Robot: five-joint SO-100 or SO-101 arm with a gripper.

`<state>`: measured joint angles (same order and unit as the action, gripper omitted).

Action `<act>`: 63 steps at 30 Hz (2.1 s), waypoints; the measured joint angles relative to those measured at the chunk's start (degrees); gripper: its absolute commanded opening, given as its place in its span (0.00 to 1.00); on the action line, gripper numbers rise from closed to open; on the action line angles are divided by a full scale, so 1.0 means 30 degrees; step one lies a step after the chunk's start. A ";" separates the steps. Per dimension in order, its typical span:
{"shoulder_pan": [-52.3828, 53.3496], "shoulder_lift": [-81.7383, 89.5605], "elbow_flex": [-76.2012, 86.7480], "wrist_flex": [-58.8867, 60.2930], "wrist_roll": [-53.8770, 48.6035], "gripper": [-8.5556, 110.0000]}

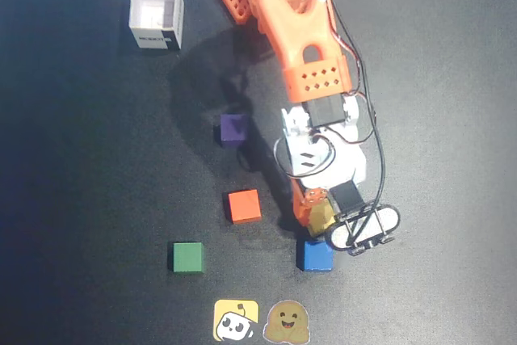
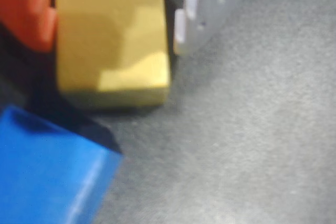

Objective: Put the yellow cube on top of the red cube.

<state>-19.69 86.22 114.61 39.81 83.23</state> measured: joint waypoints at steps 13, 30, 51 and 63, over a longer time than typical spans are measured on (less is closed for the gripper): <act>0.0029 -0.1055 0.0000 -0.0703 -0.0029 0.16; 0.0059 0.1406 0.0000 0.2197 0.0469 0.12; 0.0322 1.1572 0.6299 0.6445 0.1611 0.12; -0.0791 1.1777 0.7881 0.5420 0.2432 0.12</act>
<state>-22.06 121.55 138.25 56.07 90.53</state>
